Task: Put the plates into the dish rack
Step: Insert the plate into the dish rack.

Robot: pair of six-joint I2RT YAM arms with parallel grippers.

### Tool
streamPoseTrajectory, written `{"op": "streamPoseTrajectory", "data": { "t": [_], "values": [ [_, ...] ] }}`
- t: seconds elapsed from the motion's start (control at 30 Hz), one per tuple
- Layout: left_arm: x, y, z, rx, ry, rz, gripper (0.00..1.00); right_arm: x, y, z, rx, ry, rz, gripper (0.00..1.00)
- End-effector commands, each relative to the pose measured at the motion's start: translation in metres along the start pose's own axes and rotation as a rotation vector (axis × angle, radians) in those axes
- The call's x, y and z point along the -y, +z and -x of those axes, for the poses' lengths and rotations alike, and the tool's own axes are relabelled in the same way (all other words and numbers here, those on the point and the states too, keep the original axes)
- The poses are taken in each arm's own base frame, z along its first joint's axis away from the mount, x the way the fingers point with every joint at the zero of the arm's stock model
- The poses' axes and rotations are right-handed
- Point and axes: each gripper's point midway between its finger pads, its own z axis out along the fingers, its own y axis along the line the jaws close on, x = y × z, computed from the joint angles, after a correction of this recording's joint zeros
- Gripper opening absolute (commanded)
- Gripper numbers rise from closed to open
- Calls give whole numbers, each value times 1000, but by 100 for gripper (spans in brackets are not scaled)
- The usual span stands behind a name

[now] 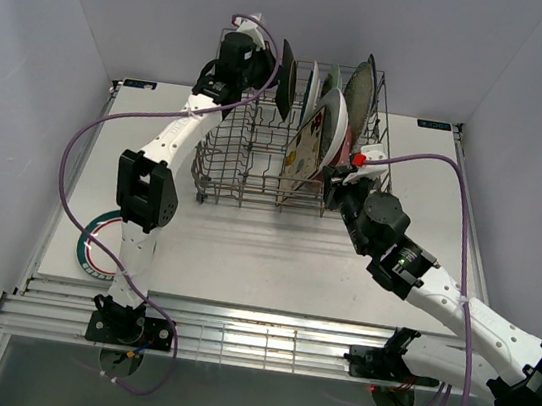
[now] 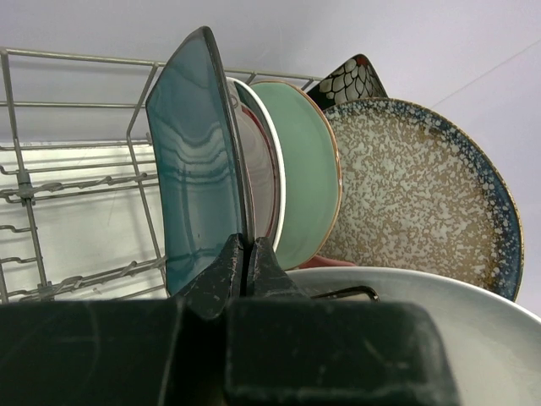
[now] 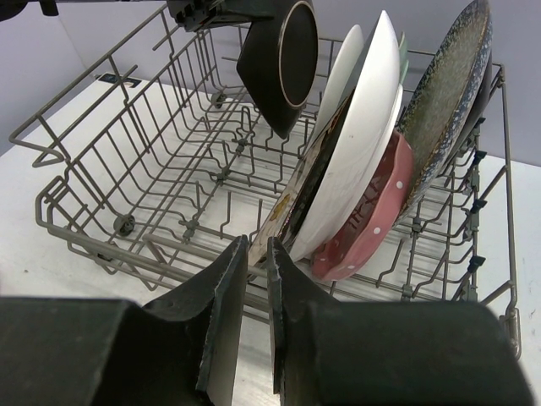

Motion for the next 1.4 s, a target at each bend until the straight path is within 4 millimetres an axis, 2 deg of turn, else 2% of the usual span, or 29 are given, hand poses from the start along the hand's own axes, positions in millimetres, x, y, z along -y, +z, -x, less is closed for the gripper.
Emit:
{"op": "streamPoseTrajectory", "data": {
  "t": [0.0,0.33,0.7,0.87,1.1,1.23,1.37],
  "values": [
    [53,-35,90,241,38,-137,0,5,-1,14,46,25,-19,21],
    [30,-8,56,169,16,-104,0,5,-1,12,42,25,-19,21],
    [14,8,45,167,20,-65,0,5,0,9,37,26,-19,21],
    [6,20,34,149,29,-64,0,4,1,7,31,23,-16,21],
    [10,28,28,148,31,-104,1,6,0,7,33,24,-22,21],
    [13,31,28,146,31,-125,9,7,0,6,32,25,-22,21],
    [12,33,27,147,30,-127,13,7,0,6,32,25,-22,21]
  ]
}}
